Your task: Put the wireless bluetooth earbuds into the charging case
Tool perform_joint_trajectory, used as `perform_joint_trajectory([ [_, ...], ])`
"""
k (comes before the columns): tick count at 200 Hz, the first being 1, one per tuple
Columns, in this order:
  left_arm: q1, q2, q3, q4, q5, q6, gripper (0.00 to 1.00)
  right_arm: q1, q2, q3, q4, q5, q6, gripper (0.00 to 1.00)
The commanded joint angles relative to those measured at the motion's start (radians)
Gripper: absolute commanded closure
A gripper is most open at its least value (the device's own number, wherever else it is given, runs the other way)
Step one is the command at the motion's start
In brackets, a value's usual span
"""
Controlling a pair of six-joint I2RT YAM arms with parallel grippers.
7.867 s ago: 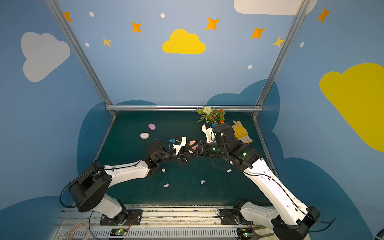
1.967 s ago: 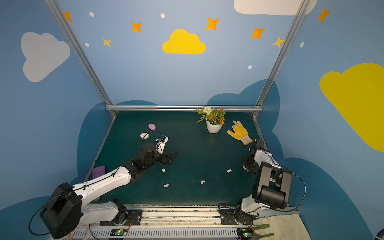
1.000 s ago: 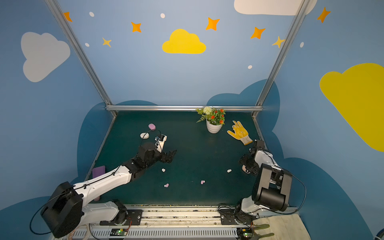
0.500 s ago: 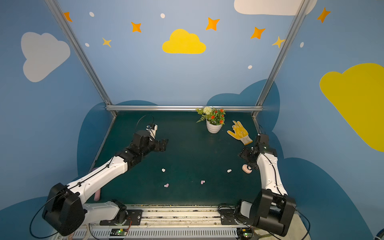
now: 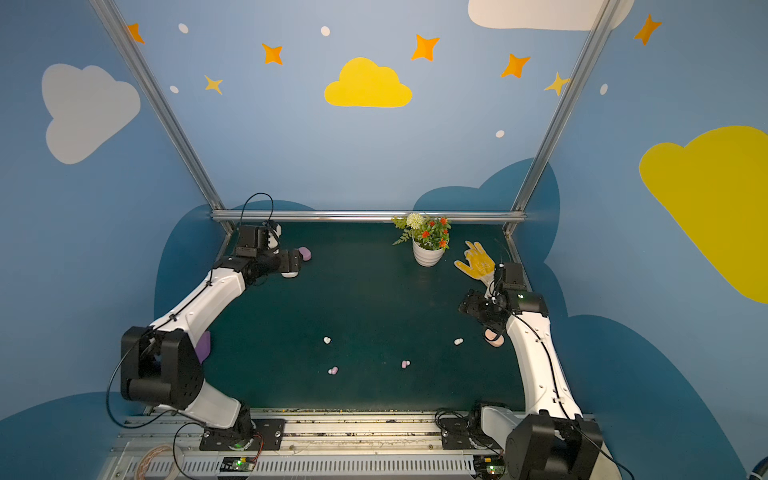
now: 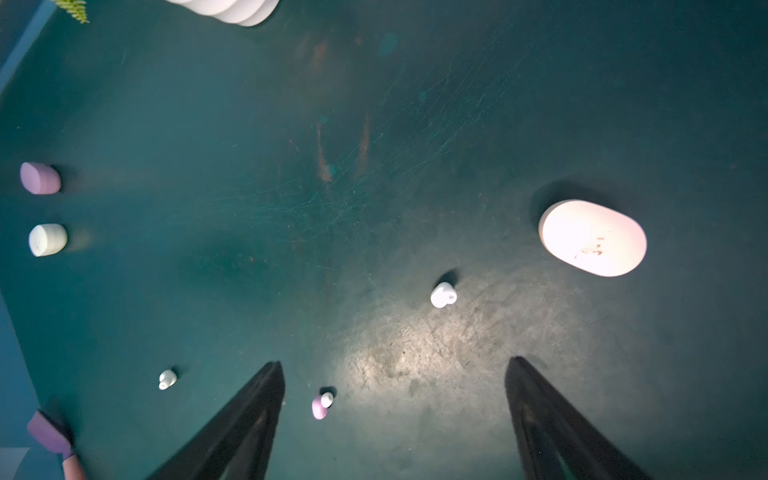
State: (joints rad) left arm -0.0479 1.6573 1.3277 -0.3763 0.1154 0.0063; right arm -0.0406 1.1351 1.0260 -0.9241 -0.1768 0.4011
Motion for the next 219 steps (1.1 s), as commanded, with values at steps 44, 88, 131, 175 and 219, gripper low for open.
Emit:
perform_joint_trajectory([
  [44,0.077,0.399,0.425,-0.333,0.225,0.276,0.0,0.023,-0.022,0.031,-0.052,-0.009,0.026,0.17],
  [88,0.082,0.597,0.665,-0.484,0.249,0.369,0.0,0.025,-0.025,0.03,-0.067,-0.006,0.033,0.17],
  [131,0.088,0.692,0.761,-0.558,0.256,0.401,0.0,0.027,-0.014,0.034,-0.065,-0.006,0.034,0.17],
  [175,0.088,0.713,0.757,-0.552,0.246,0.406,0.0,0.026,0.009,0.055,-0.059,-0.018,0.027,0.17],
  [219,0.088,0.737,0.759,-0.556,0.226,0.406,0.0,0.025,0.006,0.05,-0.055,-0.018,0.028,0.17],
])
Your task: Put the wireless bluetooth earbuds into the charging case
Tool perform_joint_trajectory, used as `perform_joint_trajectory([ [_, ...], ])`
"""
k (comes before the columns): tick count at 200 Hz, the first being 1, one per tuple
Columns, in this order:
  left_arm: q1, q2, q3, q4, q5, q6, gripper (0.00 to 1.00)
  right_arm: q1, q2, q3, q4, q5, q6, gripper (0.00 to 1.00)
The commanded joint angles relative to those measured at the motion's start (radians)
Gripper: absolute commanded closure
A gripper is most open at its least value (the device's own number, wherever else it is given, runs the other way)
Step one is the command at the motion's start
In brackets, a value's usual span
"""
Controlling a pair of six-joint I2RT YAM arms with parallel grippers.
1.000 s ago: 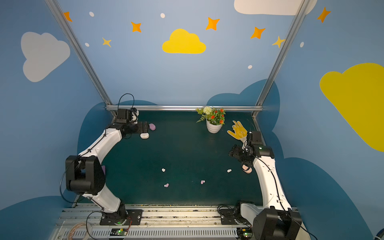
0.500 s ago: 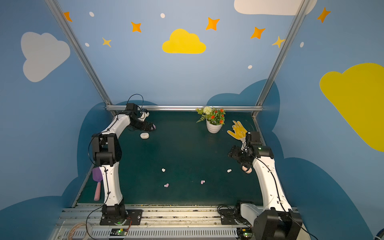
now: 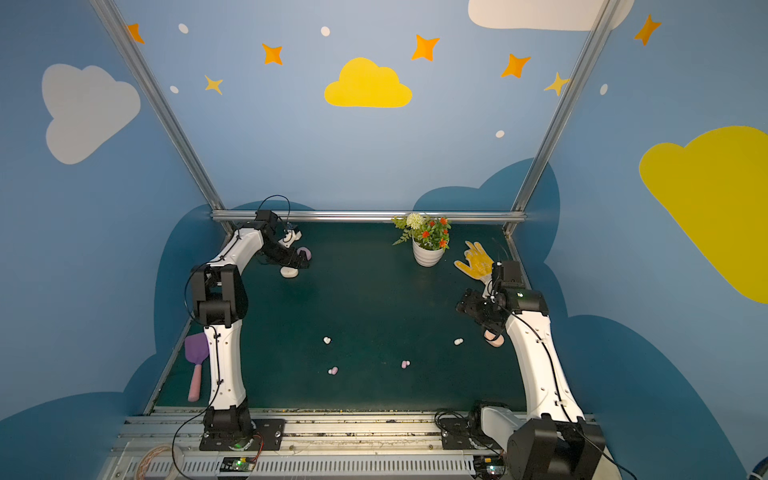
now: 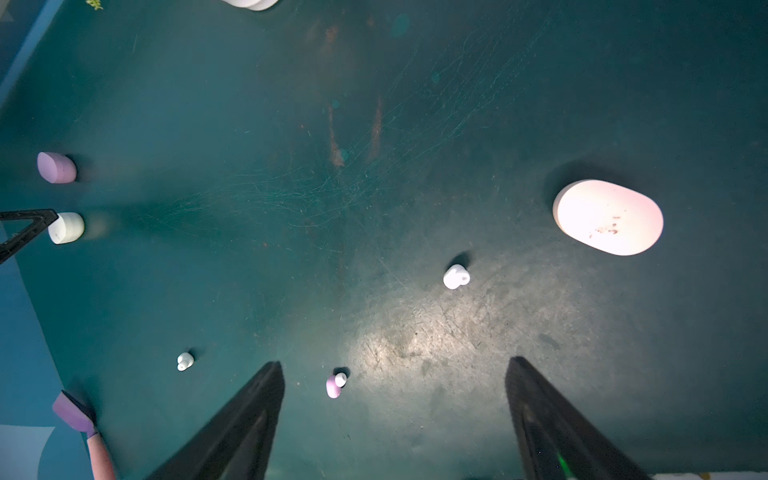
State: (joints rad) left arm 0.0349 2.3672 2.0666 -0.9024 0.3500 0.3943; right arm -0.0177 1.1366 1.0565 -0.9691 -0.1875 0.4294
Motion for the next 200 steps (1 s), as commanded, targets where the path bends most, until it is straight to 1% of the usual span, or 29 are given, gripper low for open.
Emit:
perform_joint_trajectory([
  [1,0.005,0.028,0.021,-0.03,-0.009,0.018,0.0,0.001,0.005,0.019,-0.01,-0.007,-0.001,0.17],
  [63,0.004,0.027,0.009,-0.068,0.014,0.019,0.01,-0.001,0.002,0.016,-0.002,0.001,0.008,0.17],
  [124,0.002,-0.025,-0.072,-0.069,0.039,0.011,0.03,-0.007,-0.016,0.007,0.004,-0.001,0.007,0.17],
  [153,-0.003,-0.039,-0.108,-0.072,0.066,0.002,0.06,-0.011,-0.029,0.0,0.005,-0.003,0.009,0.17],
  [184,-0.02,-0.068,-0.155,-0.041,0.052,-0.016,0.09,-0.014,-0.039,-0.011,0.013,-0.007,0.014,0.17],
  [200,-0.035,-0.083,-0.176,-0.026,0.015,-0.033,0.11,-0.015,-0.041,-0.013,0.015,-0.007,0.018,0.17],
])
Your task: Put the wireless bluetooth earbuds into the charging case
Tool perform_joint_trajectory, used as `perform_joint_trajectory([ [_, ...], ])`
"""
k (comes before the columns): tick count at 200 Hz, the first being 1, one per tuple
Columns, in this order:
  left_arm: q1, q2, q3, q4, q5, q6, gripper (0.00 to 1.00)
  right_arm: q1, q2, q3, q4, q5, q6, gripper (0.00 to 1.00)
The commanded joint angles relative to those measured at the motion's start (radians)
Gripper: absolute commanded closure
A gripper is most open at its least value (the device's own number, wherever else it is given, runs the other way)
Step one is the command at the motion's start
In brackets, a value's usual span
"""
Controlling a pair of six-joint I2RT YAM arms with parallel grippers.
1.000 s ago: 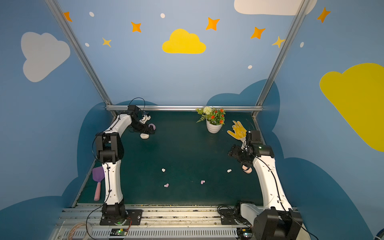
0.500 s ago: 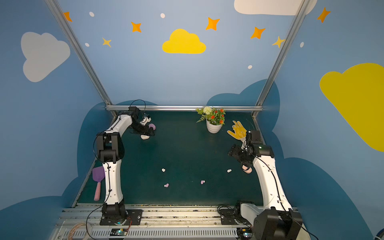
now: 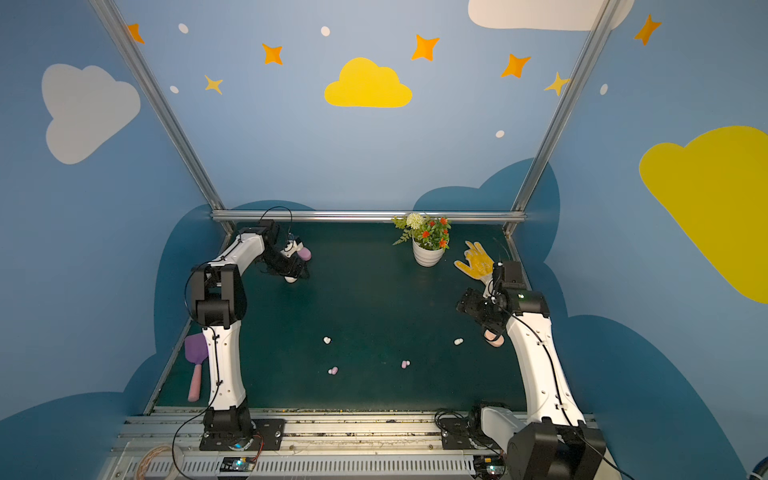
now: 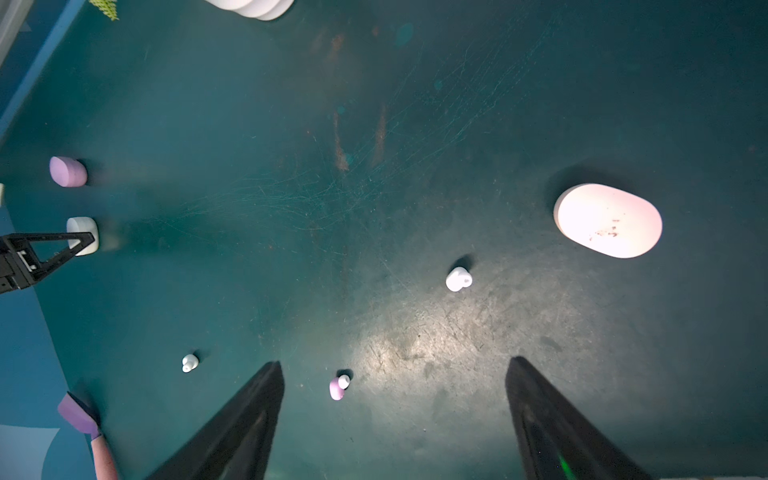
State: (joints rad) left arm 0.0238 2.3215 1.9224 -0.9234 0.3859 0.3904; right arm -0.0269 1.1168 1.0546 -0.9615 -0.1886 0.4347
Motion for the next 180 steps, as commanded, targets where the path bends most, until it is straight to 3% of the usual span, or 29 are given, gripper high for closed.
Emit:
perform_joint_trajectory([
  [1,-0.024,-0.038,-0.032,-0.003,-0.025,-0.032,0.12,-0.006,-0.021,-0.011,0.007,-0.006,0.014,0.17],
  [30,-0.053,-0.071,-0.101,0.064,-0.163,-0.08,0.18,-0.007,-0.031,-0.019,0.016,-0.005,0.02,0.17],
  [77,-0.104,-0.09,-0.164,0.145,-0.268,-0.127,0.28,-0.01,-0.035,-0.031,0.029,-0.008,0.028,0.17],
  [116,-0.109,-0.092,-0.169,0.177,-0.299,-0.202,0.41,-0.013,-0.043,-0.034,0.027,-0.002,0.027,0.17],
  [180,-0.111,-0.072,-0.158,0.195,-0.275,-0.298,0.51,-0.023,-0.046,-0.045,0.035,-0.011,0.021,0.17],
])
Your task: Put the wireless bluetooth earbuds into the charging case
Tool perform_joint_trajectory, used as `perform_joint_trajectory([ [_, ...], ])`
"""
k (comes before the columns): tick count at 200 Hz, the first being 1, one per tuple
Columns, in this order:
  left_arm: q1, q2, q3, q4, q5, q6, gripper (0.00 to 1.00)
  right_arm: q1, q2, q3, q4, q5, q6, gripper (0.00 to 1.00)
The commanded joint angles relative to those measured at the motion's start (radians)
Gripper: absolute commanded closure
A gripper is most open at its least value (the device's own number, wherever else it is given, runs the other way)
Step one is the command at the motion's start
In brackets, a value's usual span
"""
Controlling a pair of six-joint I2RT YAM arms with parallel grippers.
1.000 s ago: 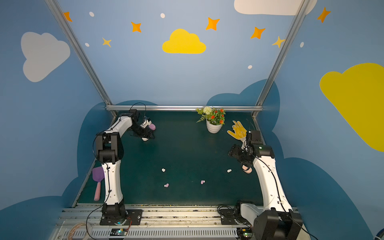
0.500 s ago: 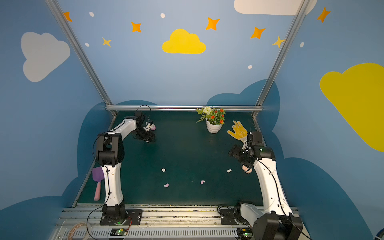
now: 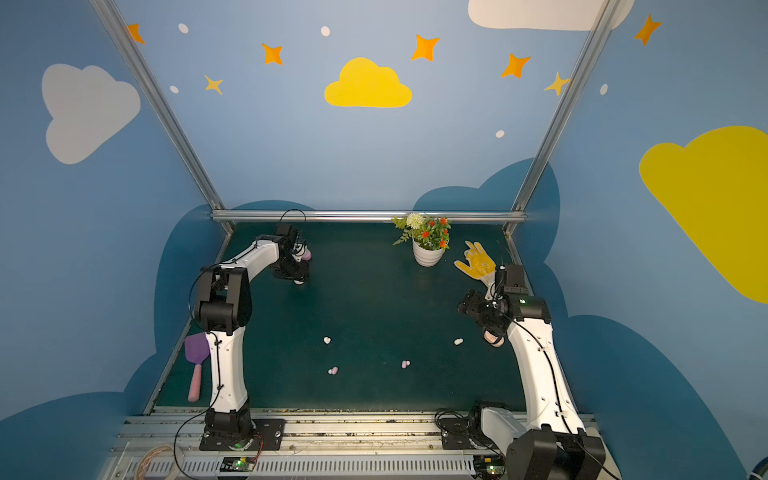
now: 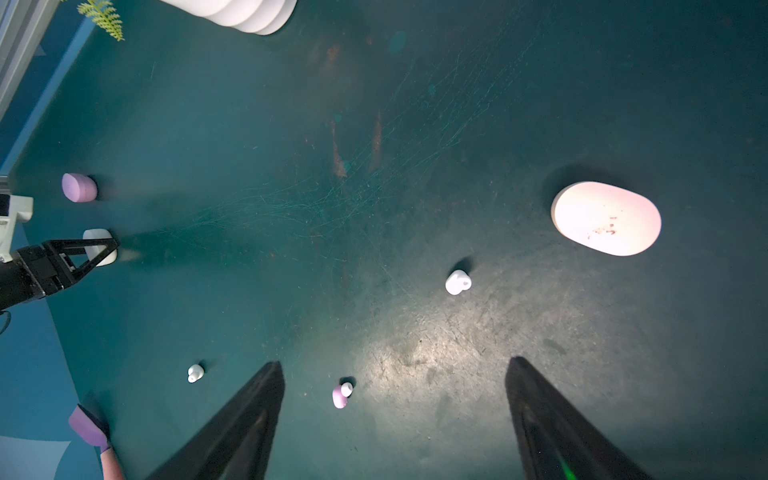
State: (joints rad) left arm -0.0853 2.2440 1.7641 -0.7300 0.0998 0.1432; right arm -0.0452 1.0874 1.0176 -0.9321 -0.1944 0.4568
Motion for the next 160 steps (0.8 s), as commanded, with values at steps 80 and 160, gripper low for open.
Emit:
perform_joint_trajectory([
  [80,-0.024,-0.041,-0.052,0.009,0.016,-0.07,0.71,-0.018,-0.008,-0.011,0.019,-0.048,-0.015,0.17],
  [160,-0.183,-0.289,-0.185,0.054,0.044,0.016,0.77,0.002,0.012,-0.057,0.078,-0.255,-0.053,0.17],
])
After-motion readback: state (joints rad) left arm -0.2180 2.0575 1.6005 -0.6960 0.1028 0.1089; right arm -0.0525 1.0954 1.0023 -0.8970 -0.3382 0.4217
